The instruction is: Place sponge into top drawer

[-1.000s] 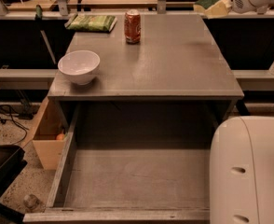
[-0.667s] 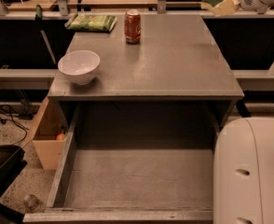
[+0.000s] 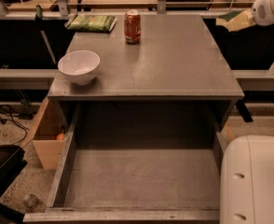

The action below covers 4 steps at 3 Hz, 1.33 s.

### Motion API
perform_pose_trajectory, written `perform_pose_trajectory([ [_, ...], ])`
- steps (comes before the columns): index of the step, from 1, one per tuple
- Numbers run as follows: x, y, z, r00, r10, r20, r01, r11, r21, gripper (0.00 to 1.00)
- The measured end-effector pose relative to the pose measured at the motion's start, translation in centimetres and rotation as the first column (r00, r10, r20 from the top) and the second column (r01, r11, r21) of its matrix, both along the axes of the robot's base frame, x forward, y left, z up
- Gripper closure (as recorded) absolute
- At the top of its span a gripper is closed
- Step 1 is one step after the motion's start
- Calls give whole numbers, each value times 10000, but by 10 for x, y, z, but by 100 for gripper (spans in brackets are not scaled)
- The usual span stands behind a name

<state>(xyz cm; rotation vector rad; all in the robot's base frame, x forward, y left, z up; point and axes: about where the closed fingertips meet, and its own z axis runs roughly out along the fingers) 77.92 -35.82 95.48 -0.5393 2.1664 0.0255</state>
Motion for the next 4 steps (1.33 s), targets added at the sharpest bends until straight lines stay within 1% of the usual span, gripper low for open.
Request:
perform_pose_trajectory([
  [1,6,5,-38,9990,-101,-441,110,9997,196,100],
  [2,6,5,-38,9989,-101,-447,110,9997,197,100],
  [3,1,12,-35,9973,87,-729,-97,9999,-121,100],
  [4,-10,18,-18,9944,261,-1020,-330,9972,-670,100],
])
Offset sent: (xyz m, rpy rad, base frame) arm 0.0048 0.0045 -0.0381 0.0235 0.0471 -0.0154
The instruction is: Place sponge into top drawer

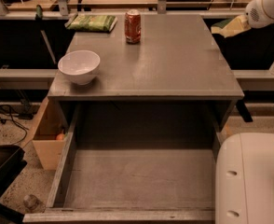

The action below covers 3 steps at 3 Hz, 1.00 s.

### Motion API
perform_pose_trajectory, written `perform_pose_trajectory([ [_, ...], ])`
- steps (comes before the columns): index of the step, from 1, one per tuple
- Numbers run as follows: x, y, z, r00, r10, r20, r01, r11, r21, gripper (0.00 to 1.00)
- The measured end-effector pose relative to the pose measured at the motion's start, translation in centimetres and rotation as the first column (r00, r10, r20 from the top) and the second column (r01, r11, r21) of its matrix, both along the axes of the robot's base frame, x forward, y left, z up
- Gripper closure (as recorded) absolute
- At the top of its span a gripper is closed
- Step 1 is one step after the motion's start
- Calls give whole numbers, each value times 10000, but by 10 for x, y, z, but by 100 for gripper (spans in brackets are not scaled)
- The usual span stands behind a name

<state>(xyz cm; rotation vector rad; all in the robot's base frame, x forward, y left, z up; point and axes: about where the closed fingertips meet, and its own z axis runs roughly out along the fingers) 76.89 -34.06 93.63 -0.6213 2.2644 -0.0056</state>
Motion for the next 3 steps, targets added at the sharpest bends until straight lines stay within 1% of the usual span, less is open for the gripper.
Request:
perform_pose_trajectory([
  [1,-16,5,27,9996,38,-264,-62,9958,-910,100],
  [2,-44,8,71,9984,-215,-529,92,9747,-2234,100],
  [3,-64,8,96,9960,-522,-719,290,9558,-2925,100],
])
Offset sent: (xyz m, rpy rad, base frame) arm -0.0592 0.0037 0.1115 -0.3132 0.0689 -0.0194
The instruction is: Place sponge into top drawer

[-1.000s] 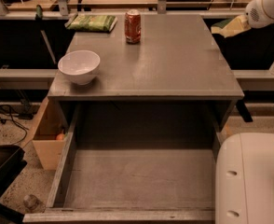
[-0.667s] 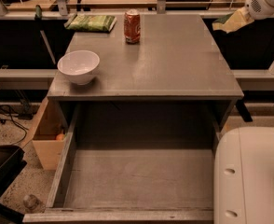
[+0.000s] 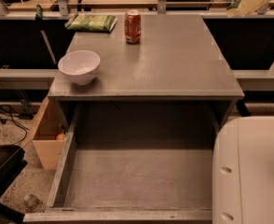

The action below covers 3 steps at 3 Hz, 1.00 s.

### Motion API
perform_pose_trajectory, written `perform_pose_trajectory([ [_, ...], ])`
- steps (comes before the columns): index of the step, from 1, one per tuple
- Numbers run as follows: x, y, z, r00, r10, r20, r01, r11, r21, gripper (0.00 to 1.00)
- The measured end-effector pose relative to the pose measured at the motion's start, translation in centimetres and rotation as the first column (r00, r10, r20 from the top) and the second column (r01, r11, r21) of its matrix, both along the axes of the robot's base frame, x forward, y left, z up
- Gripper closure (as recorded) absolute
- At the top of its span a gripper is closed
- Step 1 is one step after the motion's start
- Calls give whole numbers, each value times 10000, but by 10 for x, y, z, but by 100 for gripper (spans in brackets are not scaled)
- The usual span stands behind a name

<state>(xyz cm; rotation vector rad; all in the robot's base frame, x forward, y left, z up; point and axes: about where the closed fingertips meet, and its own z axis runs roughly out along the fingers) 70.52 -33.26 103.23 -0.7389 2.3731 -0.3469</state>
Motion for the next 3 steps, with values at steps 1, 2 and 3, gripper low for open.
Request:
perform_pose_trajectory([
  [1,-27,-6,30,9981,-603,-115,595,9966,-565,100],
  [2,-51,-14,64,9910,-1327,158,1336,9838,-1196,100],
  [3,-67,-22,100,9764,-2032,737,2128,9635,-1625,100],
])
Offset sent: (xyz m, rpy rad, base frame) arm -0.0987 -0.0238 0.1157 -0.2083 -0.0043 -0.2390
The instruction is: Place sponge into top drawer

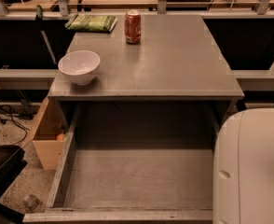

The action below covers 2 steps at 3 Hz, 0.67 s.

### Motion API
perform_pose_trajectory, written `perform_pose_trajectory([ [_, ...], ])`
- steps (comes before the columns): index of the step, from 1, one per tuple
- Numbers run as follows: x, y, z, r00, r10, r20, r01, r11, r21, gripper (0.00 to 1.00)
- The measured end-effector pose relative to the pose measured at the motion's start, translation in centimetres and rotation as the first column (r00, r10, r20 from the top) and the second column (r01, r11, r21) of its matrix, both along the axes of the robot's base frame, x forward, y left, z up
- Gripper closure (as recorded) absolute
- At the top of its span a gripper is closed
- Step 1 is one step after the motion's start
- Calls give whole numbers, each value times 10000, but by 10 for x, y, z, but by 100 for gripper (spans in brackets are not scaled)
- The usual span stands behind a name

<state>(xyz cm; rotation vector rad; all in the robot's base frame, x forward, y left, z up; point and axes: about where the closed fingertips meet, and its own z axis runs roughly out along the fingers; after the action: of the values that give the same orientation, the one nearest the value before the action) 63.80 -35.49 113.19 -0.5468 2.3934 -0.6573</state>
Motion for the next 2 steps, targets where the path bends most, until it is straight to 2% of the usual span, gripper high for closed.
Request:
perform_pose_trajectory([
  [1,3,0,0,10000,17,62,-17,10000,-11,100],
  [2,-9,-1,-7,9962,-164,-850,140,9995,-295,100],
])
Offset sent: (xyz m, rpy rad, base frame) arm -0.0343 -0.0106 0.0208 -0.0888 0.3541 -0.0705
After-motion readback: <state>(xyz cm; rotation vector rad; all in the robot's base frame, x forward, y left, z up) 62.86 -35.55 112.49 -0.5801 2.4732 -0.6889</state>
